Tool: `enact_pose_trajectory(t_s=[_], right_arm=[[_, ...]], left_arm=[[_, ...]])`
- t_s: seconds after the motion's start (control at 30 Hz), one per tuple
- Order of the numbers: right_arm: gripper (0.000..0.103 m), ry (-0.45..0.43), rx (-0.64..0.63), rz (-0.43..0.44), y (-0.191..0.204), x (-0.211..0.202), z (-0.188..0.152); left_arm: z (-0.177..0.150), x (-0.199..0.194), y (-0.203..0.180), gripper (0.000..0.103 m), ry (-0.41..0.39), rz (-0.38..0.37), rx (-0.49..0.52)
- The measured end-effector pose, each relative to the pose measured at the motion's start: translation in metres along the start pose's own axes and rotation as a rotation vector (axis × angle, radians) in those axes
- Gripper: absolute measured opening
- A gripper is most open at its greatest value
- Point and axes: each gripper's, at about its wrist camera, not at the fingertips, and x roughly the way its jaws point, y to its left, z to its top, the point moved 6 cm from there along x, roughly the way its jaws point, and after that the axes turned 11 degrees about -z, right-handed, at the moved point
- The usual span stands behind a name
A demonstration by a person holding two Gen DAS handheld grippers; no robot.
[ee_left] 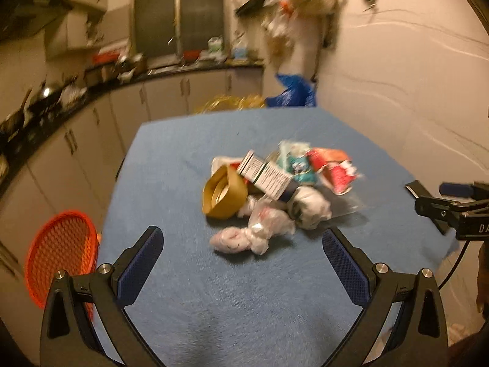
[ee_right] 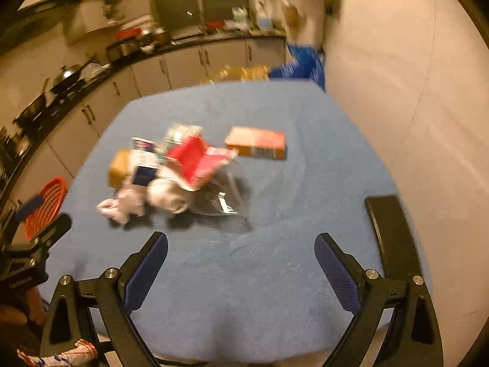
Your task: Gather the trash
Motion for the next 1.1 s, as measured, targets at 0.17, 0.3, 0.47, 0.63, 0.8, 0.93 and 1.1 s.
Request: enact_pose_trajectory(t_s=[0.17,0.3,0.47,0.63,0.8,0.93,1.1], right_arm=[[0.099,-0.036,0.009,-0.014,0.007,-0.017,0.001],[0.099,-0.025,0.046,-0.006,0.007,-0.025,-0.001],[0.099,-0.052,0.065,-0.004,0.014,-0.037,-0.002],[0.099,-0.090,0.058,0.001,0.023,-0.051,-0.001],[0.099,-0.103,0.049,-0.001,0.031,-0.059,-0.005],[0.099,-0.094,0.061,-0.003,0.032,-0.059,-0.007],[0.099,-0.081,0.061,0.003,0.034,-0.057,-0.010]], left_arm=[[-0.006,-0.021,-0.003,0.103,-0.004,-0.054,0.063],[-0.008,-0.026,0.002,0.103,0.002,-0.074,0.066],[-0.006,-0.031,0.007,0.103,0.002,-0.095,0.068],[-0.001,-0.046,0.006,0.103,-0.042,-0.102,0.101],[-0.002,-0.053,0.005,0.103,-0.045,-0.108,0.120],[-0.003,-0.054,0.008,0.103,-0.038,-0.108,0.123],[-0.006,-0.052,0.009,0.103,-0.024,-0.110,0.133]])
